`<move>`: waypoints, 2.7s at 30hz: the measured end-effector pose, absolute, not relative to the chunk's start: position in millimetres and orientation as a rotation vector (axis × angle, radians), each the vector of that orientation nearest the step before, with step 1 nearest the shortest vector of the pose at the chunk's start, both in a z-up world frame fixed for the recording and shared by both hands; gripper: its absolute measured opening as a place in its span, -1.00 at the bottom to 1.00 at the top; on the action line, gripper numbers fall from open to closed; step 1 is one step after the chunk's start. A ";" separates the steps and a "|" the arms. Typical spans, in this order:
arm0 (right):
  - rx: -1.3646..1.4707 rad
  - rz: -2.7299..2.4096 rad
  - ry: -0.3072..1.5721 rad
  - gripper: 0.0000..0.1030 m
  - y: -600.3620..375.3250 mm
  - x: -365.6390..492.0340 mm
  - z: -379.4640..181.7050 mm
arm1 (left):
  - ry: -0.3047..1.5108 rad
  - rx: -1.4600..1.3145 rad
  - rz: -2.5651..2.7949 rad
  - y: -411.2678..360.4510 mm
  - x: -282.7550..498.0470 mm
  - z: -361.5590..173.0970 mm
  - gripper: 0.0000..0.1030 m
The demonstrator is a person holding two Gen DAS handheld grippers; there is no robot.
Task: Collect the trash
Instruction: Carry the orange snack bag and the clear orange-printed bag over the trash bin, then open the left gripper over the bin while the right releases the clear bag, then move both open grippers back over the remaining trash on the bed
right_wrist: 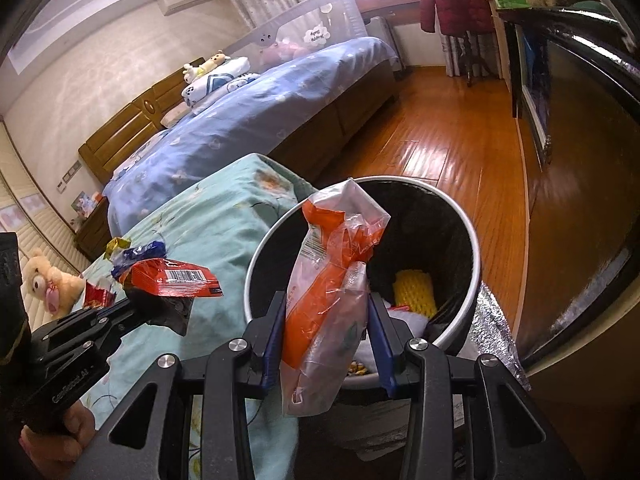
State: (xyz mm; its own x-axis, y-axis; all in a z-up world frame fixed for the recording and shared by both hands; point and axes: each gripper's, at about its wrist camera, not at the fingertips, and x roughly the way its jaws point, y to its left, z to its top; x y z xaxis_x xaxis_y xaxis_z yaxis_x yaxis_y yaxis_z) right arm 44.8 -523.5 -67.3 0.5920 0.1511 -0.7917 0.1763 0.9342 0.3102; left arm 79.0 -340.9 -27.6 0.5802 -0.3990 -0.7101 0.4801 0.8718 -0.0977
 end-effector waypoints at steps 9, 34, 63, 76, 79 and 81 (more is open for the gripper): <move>0.416 -0.036 0.958 -0.24 -543.3 50.0 -75.1 | 0.804 0.131 -0.532 -364.7 92.5 -30.0 -0.92; 0.422 -0.056 0.989 -0.23 -562.9 69.2 -81.8 | 0.847 0.160 -0.536 -398.8 120.2 -43.0 -0.92; 0.462 -0.042 0.947 0.72 -548.3 53.8 -71.6 | 0.828 0.083 -0.480 -353.0 91.6 -35.8 0.00; 0.471 0.076 0.902 0.76 -493.0 41.8 -59.5 | 0.840 -0.034 -0.386 -285.0 53.6 -35.0 0.24; 0.470 0.120 0.869 0.76 -478.5 40.5 -54.9 | 0.841 -0.050 -0.354 -266.0 46.6 -33.6 0.24; 0.465 0.148 0.868 0.76 -466.9 42.5 -54.5 | 0.844 -0.064 -0.334 -252.3 40.5 -32.9 0.24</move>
State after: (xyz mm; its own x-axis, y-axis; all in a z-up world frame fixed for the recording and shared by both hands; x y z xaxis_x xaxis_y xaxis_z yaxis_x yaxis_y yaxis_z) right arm 42.5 -466.9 -54.5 0.6430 0.3103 -0.7002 0.0615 0.8904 0.4511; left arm 40.5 -252.3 -32.9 0.6154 -0.3149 -0.7225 0.2648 0.9460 -0.1869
